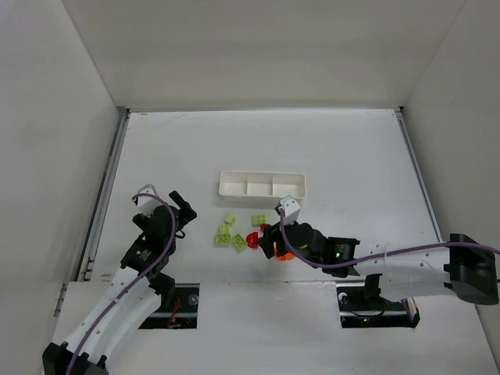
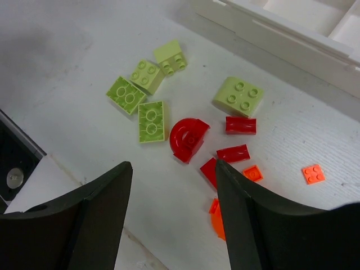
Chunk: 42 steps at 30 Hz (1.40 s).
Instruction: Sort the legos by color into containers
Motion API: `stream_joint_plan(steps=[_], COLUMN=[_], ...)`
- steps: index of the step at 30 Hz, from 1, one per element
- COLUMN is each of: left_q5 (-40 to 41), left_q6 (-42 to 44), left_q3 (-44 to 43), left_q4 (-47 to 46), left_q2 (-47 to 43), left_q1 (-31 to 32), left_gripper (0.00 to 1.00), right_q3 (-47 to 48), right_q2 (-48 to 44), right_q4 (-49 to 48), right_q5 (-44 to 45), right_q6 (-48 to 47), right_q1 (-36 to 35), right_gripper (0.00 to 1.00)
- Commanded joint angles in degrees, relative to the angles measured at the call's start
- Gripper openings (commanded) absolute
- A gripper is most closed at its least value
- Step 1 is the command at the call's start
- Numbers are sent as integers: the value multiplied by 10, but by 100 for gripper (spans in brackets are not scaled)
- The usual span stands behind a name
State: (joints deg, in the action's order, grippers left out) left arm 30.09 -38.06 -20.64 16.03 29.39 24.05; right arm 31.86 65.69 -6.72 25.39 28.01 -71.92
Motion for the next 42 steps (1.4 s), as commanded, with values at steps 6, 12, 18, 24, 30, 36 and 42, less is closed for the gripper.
stream_joint_plan(steps=[6,12,18,24,30,36,42], left_q5=[1,1,48,60,-28,-29,-31], left_q6=[-9,-50,-71,-120,-27,7,-8], left_q3=[0,47,97,97,111,163,162], left_q4=[-101,-172,-226,-252,-290,-334,-333], left_q2=[-25,-36,-64,-15,39,-52,-21], left_q1=[6,25,58,78,67,54,43], left_gripper=[100,100,100,61,18,29,38], right_q3=[23,49,108,173,211,237,233], right_q2=[12,51,153,248,306,335,330], right_q4=[-33,-24,-23,-29,-25,-12,-1], right_q5=[-20,-63,-80,-90,-76,-45,-20], right_q6=[-6,-4,-10,-41,-63,-75,-81], right_q1=[1,1,1,2,5,10,10], right_gripper=[32,18,31,49,62,64,63])
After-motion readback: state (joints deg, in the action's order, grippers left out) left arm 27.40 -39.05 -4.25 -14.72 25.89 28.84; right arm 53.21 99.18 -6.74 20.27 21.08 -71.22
